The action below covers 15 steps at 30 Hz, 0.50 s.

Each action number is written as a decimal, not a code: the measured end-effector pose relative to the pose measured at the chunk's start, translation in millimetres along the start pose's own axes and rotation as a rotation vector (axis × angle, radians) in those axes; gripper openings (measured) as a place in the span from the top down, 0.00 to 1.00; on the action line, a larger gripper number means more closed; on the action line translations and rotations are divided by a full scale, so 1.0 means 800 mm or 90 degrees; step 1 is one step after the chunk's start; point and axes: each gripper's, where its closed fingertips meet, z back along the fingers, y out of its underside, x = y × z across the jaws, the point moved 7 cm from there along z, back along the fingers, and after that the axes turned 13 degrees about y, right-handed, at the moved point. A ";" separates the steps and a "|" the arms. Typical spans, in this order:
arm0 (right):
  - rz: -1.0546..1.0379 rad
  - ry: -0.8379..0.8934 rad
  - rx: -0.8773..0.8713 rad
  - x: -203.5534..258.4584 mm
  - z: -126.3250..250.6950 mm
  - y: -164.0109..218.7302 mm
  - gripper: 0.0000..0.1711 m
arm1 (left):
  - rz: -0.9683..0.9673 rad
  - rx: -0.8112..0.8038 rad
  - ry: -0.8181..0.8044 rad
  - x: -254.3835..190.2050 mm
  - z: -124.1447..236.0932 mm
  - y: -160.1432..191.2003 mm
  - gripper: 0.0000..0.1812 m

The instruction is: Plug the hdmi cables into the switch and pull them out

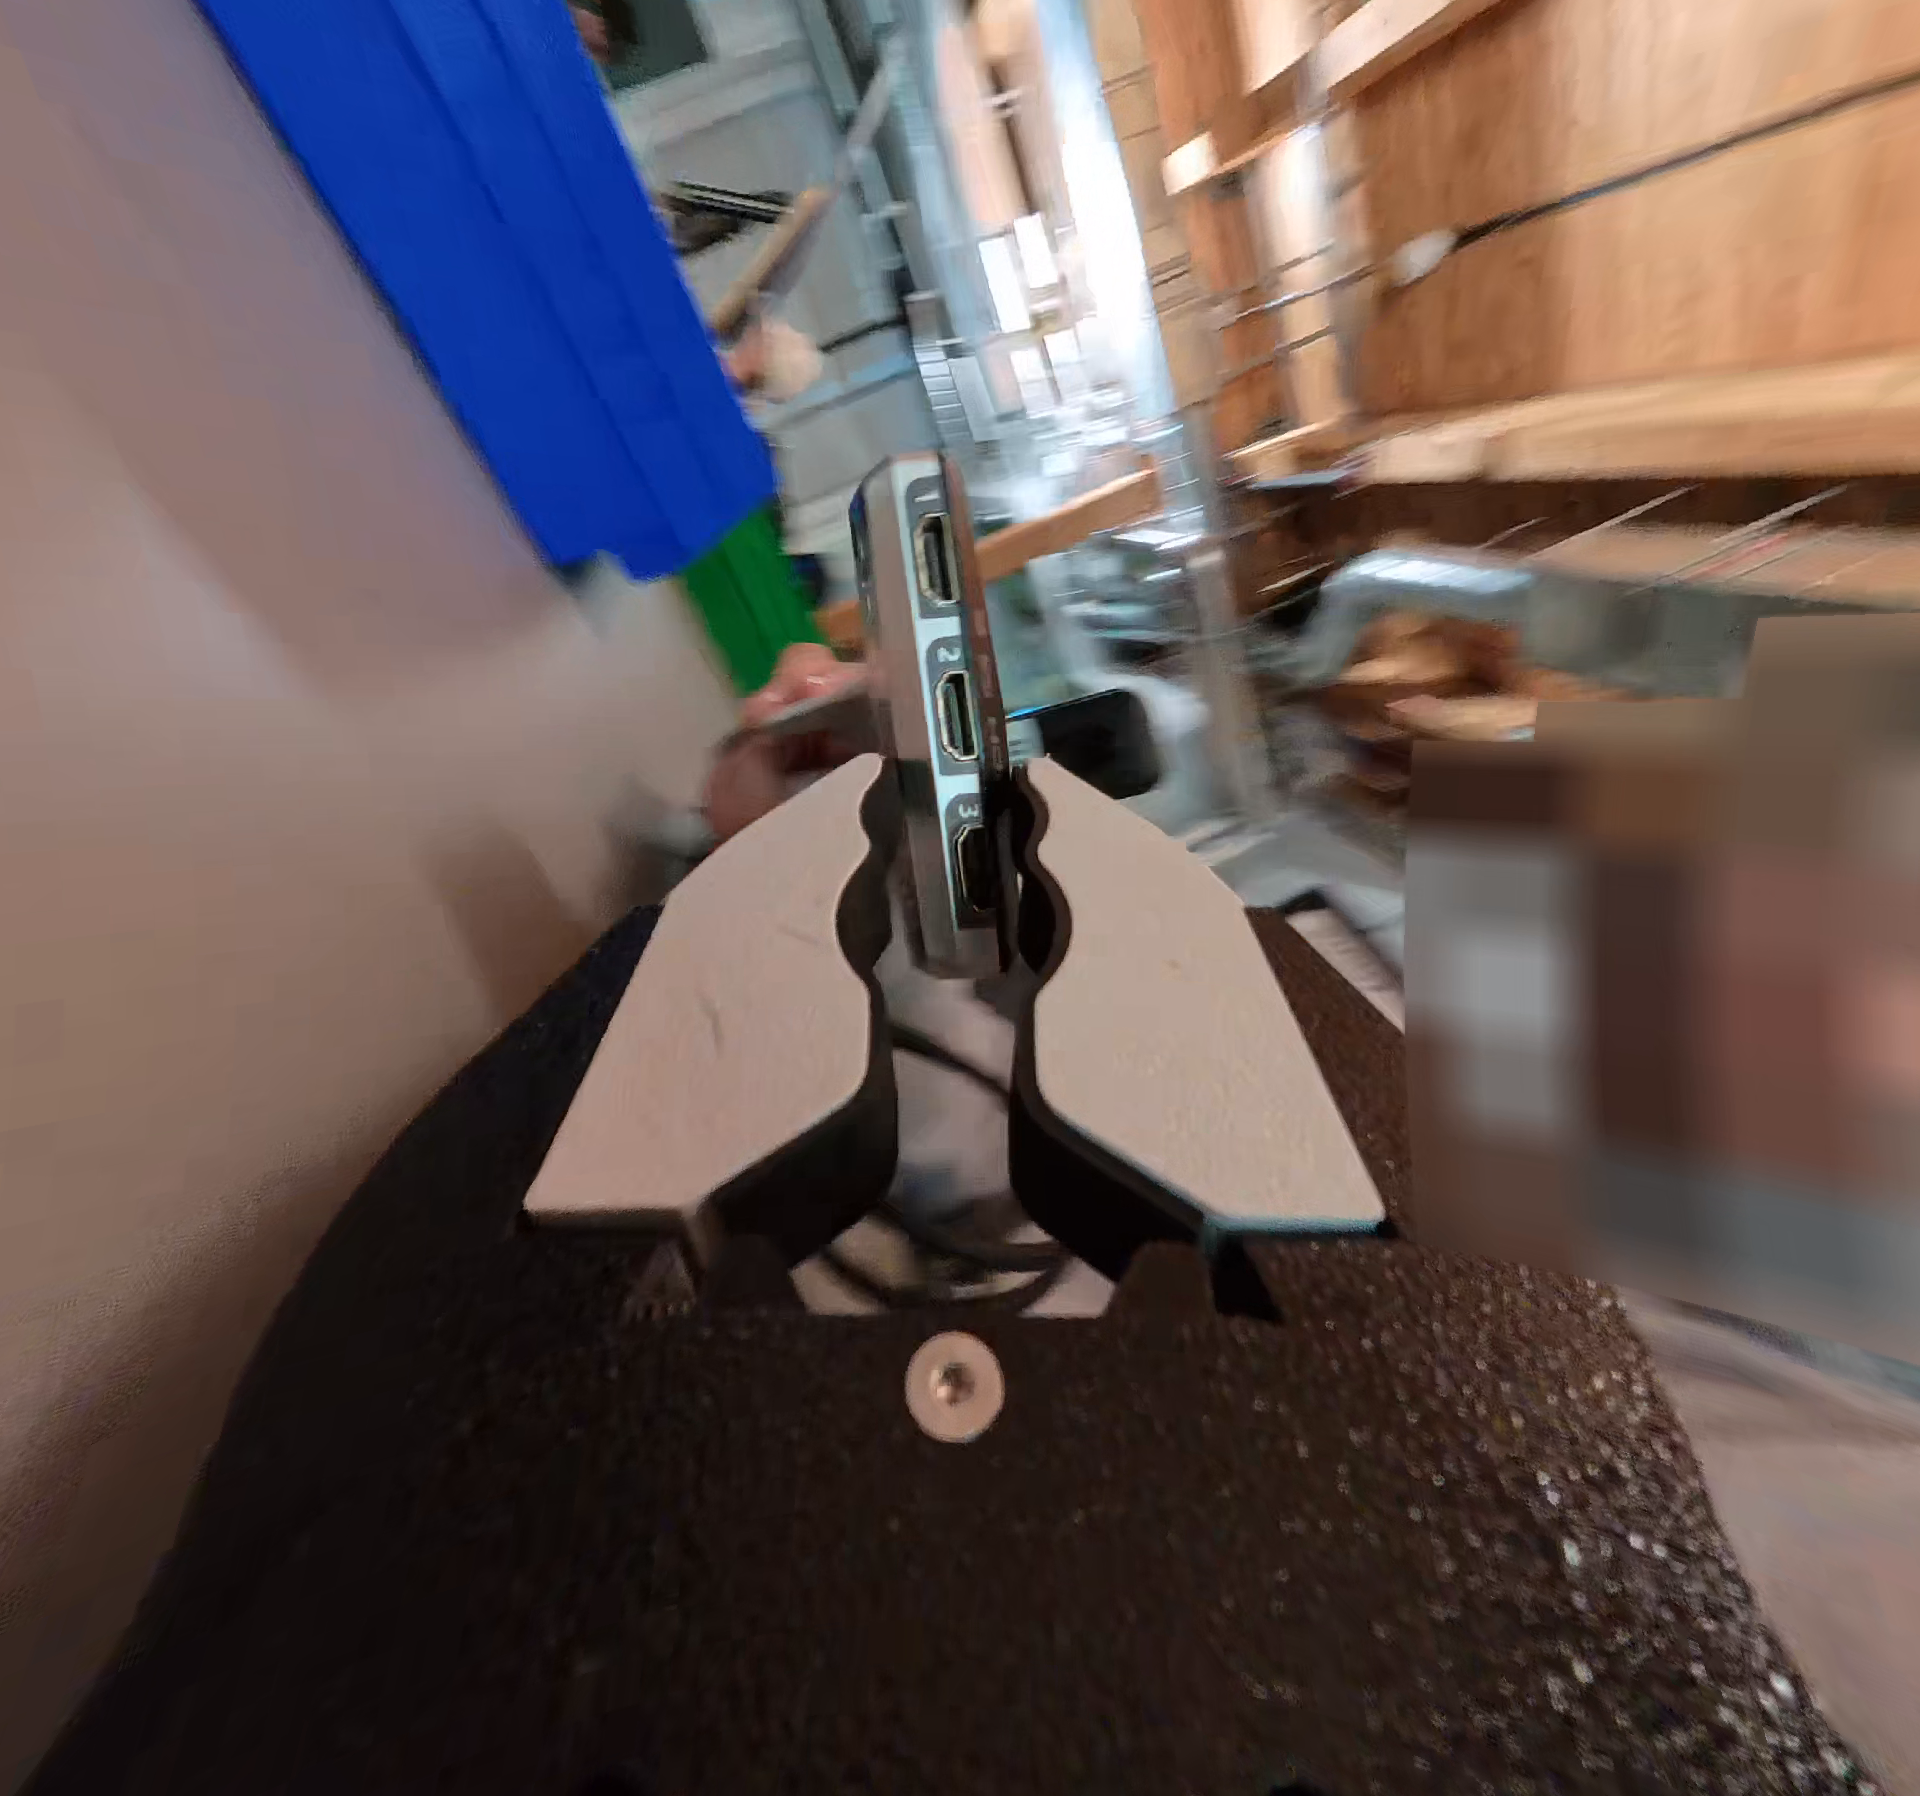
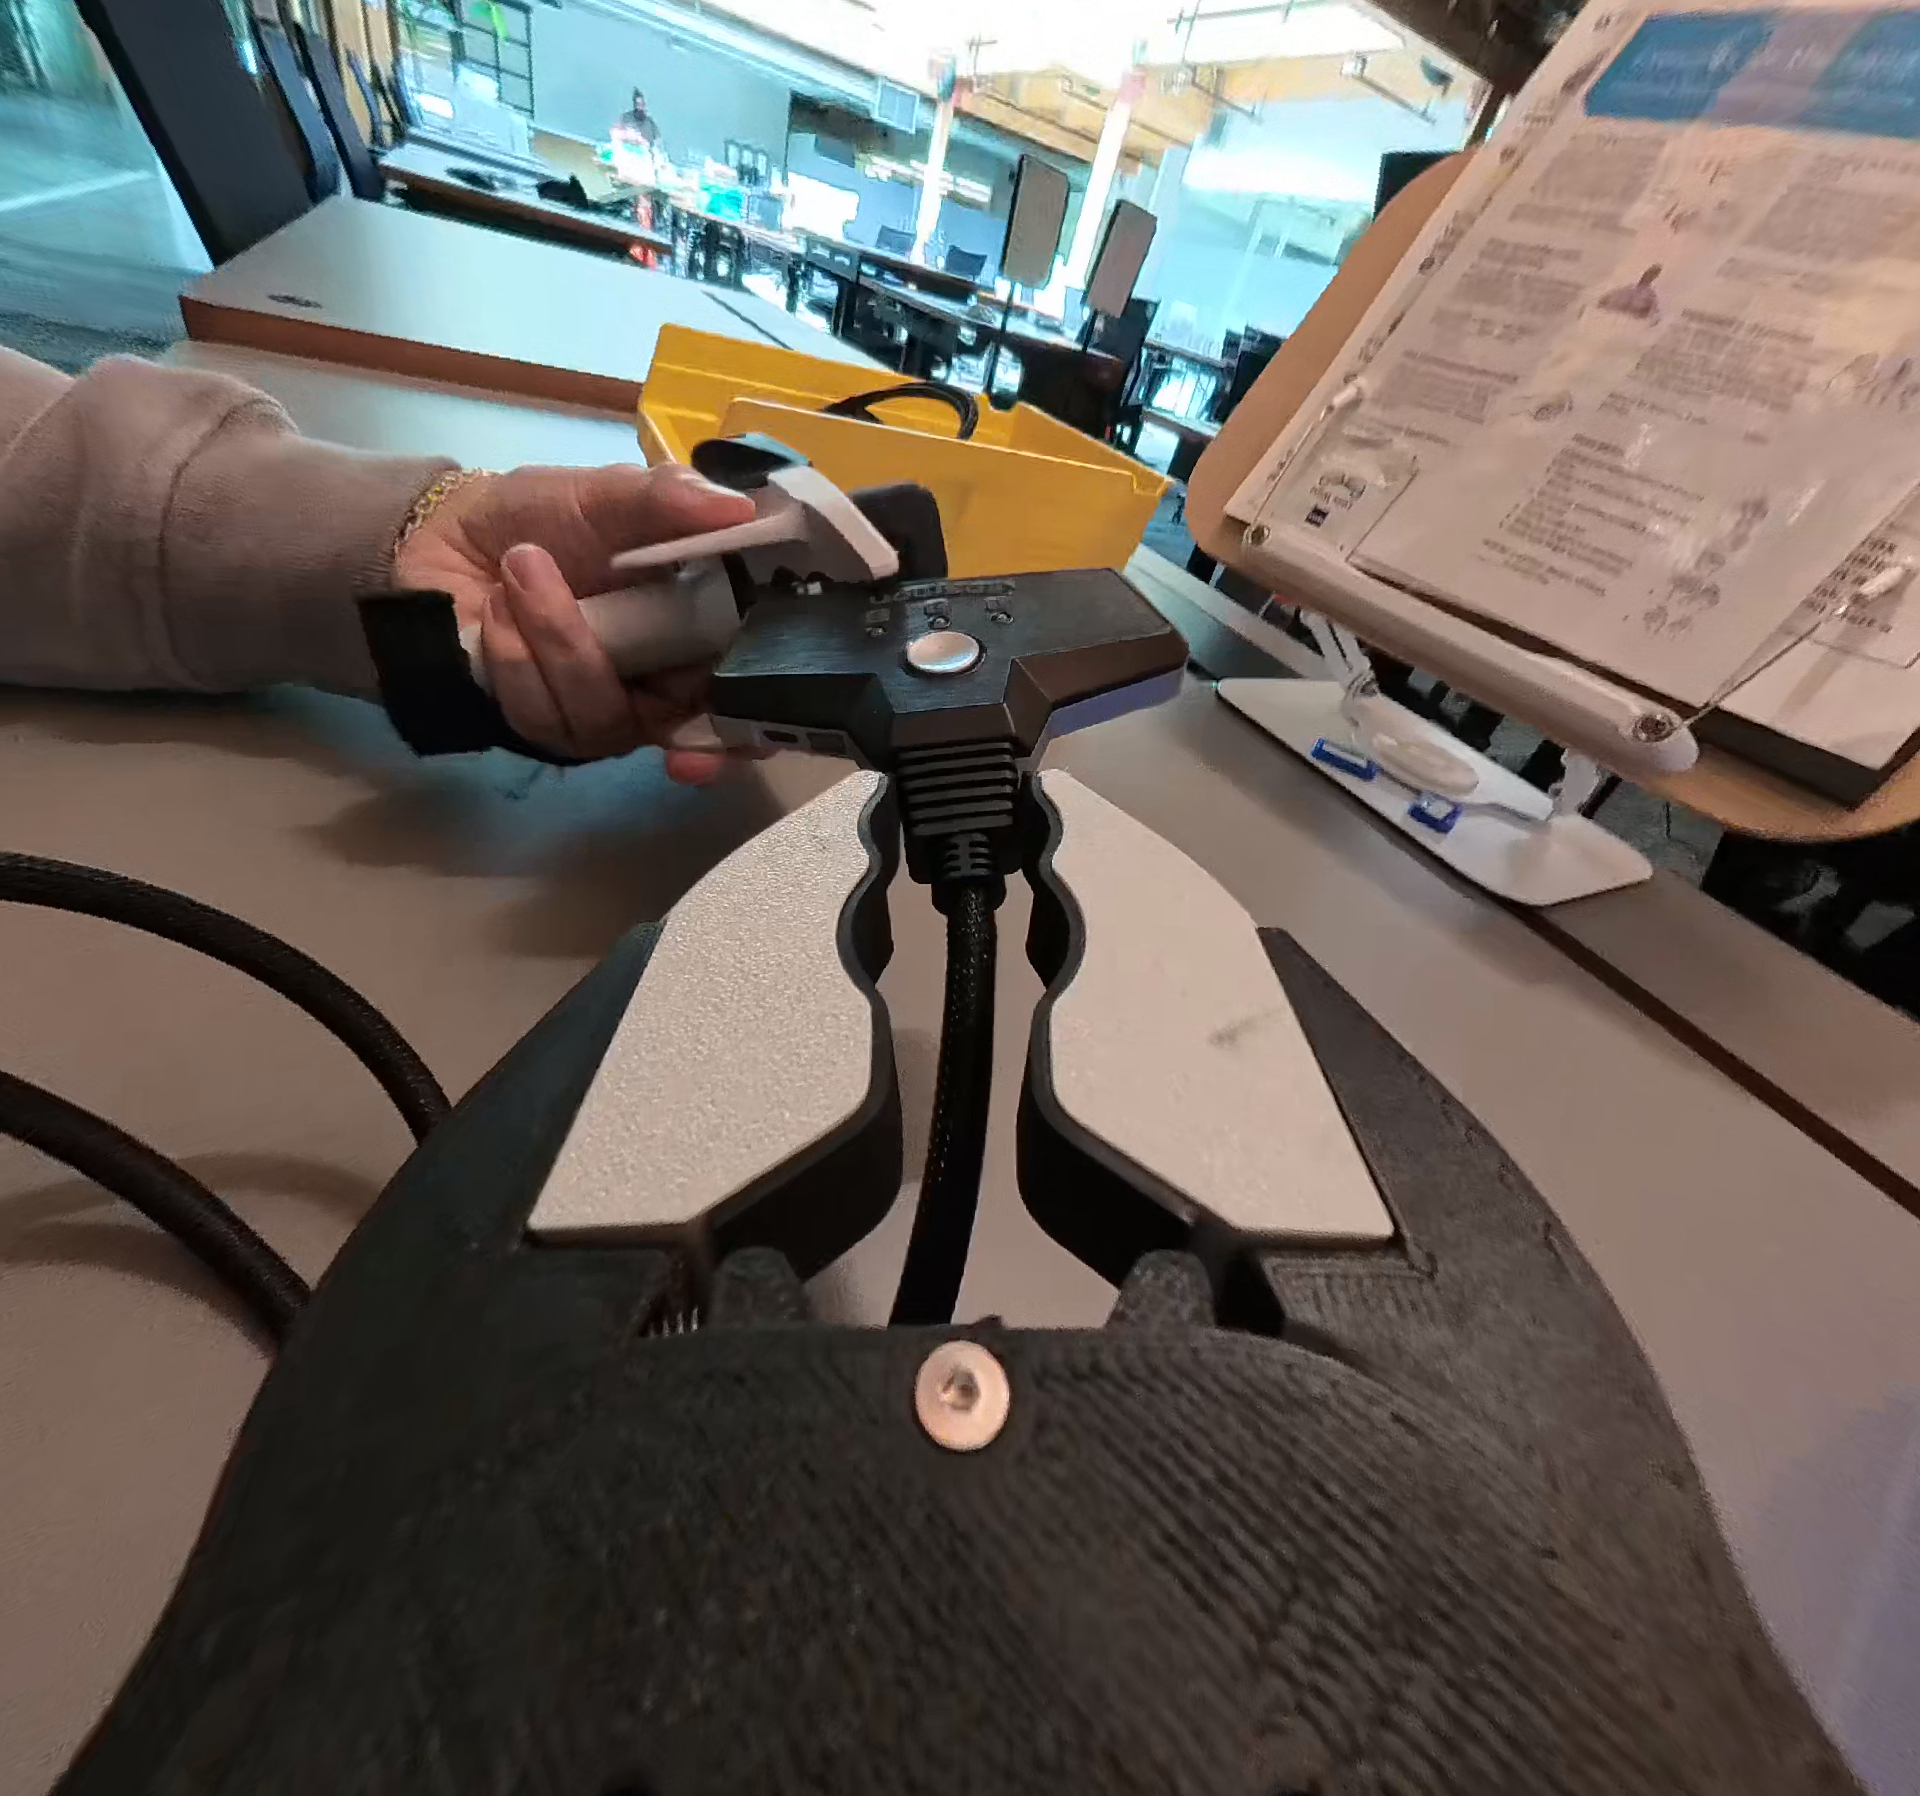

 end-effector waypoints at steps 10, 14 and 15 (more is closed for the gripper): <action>-0.190 -0.123 0.053 -0.018 0.014 0.006 0.87 | -0.985 0.570 -0.511 -0.055 -0.017 0.019 0.54; -0.217 -0.194 0.045 -0.007 0.017 0.001 0.87 | -1.379 0.710 -0.575 -0.041 -0.024 0.041 0.60; -0.217 -0.202 0.048 -0.004 0.017 0.002 0.87 | -1.448 0.695 -0.566 -0.039 -0.029 0.046 0.62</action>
